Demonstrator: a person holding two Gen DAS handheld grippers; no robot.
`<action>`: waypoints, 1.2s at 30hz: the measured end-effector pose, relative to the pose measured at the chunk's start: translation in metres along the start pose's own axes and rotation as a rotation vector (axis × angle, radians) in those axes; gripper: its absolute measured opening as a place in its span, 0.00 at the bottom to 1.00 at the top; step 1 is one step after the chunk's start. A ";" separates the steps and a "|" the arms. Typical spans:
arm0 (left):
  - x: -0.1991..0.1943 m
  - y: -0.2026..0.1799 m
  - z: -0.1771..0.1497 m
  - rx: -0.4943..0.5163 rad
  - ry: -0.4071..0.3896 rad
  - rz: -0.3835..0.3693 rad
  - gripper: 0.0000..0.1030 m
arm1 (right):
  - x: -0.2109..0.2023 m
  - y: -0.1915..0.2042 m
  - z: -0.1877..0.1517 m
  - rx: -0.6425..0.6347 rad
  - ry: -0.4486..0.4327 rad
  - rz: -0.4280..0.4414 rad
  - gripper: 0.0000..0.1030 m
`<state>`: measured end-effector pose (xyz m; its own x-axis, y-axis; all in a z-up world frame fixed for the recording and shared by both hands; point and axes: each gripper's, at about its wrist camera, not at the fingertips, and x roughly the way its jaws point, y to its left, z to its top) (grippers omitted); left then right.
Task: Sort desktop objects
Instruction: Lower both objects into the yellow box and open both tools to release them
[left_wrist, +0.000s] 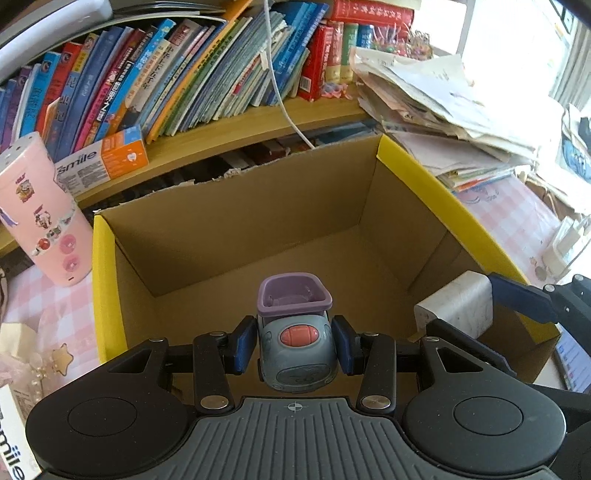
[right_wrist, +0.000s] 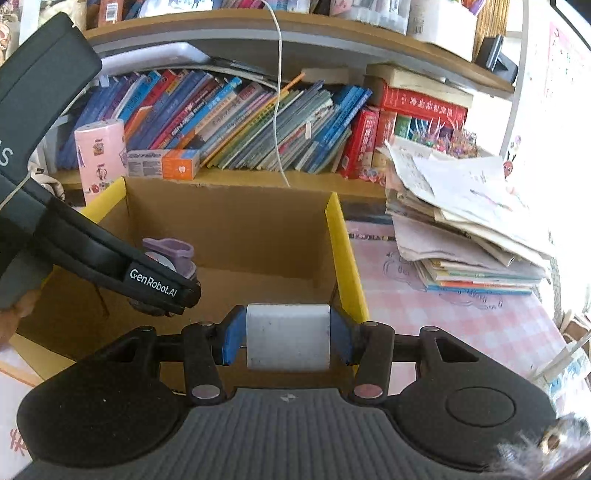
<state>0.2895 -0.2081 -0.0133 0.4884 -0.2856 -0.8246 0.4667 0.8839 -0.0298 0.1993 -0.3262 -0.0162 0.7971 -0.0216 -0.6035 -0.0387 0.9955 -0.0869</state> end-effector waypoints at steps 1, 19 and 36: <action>0.002 -0.001 -0.001 0.012 0.003 0.001 0.41 | 0.002 0.001 0.000 -0.004 0.005 0.004 0.45; 0.006 0.009 -0.002 -0.042 0.003 -0.054 0.42 | 0.018 0.003 0.011 -0.094 0.101 0.096 0.46; 0.004 0.022 -0.007 -0.175 -0.030 -0.047 0.43 | 0.048 0.012 0.030 -0.331 0.205 0.197 0.46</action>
<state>0.2969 -0.1869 -0.0212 0.4920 -0.3368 -0.8028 0.3553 0.9195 -0.1680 0.2549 -0.3124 -0.0224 0.6204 0.1144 -0.7759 -0.3957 0.8998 -0.1837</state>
